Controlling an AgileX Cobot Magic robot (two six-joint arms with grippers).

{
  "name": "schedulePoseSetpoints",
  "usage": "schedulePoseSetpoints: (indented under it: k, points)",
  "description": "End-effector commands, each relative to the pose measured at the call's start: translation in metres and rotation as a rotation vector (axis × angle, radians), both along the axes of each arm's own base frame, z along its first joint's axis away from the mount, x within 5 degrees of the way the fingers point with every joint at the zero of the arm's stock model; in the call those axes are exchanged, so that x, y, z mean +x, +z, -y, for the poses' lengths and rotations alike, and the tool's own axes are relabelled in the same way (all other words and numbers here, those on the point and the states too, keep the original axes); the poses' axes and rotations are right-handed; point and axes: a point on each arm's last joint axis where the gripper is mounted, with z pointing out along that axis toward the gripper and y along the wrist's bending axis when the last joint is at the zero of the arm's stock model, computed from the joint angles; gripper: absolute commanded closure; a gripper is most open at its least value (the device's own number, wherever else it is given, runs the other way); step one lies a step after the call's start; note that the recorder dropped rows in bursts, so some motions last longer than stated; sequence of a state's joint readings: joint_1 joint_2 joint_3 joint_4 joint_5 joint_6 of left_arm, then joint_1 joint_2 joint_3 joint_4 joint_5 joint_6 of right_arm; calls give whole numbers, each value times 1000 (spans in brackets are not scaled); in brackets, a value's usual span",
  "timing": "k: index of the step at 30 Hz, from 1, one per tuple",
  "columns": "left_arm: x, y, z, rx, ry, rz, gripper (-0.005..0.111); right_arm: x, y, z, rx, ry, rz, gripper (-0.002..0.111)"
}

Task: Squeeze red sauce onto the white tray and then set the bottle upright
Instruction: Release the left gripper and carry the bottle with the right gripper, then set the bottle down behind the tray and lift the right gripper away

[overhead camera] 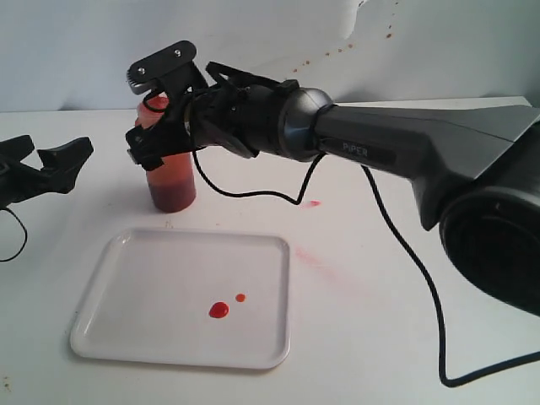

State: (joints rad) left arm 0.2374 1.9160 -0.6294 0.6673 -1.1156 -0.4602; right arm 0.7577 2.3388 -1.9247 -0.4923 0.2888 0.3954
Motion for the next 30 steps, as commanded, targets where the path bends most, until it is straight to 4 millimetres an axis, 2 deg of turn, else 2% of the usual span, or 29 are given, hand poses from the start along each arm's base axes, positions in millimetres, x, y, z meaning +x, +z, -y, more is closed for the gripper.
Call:
schedulePoseSetpoints:
  k: [1,5,9,20,24,28,30]
  points:
    - [1,5,-1,-14,3,19,3,-22,8,-16,-85,71,0,3]
    - [1,5,-1,-14,3,19,3,-39,10,-28,-115,103,-16,3]
    - [1,5,-1,-14,3,19,3,-44,18,-26,-135,90,-33,3]
    - [1,5,-1,-14,3,19,3,-58,70,-8,-129,46,-70,3]
    - [1,5,-1,-14,3,19,3,-70,94,-2,-126,102,-99,3]
    - [1,5,-1,-14,3,19,3,-90,130,1,-53,238,-110,7]
    - [1,5,-1,-14,3,19,3,-102,152,4,-6,316,-101,13]
